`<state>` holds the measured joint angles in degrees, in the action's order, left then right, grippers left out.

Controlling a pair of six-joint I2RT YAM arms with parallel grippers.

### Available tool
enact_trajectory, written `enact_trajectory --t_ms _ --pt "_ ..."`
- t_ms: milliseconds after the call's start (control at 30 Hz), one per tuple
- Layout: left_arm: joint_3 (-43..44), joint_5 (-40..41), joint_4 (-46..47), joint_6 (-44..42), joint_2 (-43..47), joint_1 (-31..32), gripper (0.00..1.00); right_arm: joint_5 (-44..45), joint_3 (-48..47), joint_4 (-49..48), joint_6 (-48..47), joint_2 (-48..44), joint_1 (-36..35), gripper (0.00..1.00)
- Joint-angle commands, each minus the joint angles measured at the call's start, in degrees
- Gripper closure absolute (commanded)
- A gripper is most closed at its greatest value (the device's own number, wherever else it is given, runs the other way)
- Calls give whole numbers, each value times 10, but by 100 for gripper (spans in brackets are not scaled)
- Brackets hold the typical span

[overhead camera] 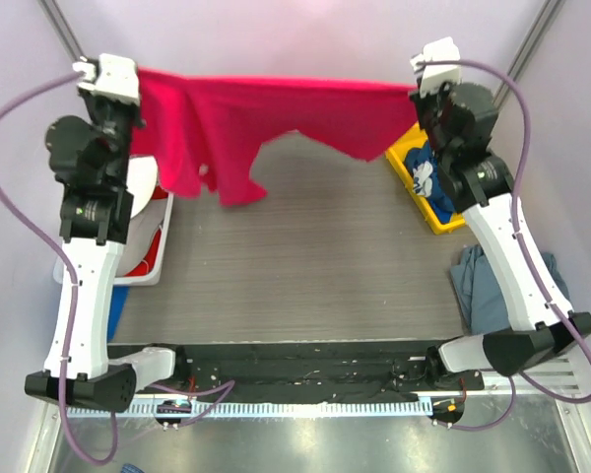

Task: Fold and stack the t-shirts
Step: Flatten the tshirt out

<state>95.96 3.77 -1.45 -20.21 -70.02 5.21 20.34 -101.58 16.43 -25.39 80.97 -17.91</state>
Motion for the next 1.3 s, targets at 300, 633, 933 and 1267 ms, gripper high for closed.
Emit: enact_trajectory --t_ms 300,633,933,1267 --pt "-236 -36 -164 -31 75 1 100 -46 209 113 59 -93 11 99" --pt "-162 42 -17 -23 -80 1 100 -1 134 47 15 24 12 99" --pt "117 101 146 24 -259 -5 100 38 -113 -81 -5 175 33 99" --pt "261 96 131 30 -254 -8 100 37 -262 -85 -15 191 35 99"
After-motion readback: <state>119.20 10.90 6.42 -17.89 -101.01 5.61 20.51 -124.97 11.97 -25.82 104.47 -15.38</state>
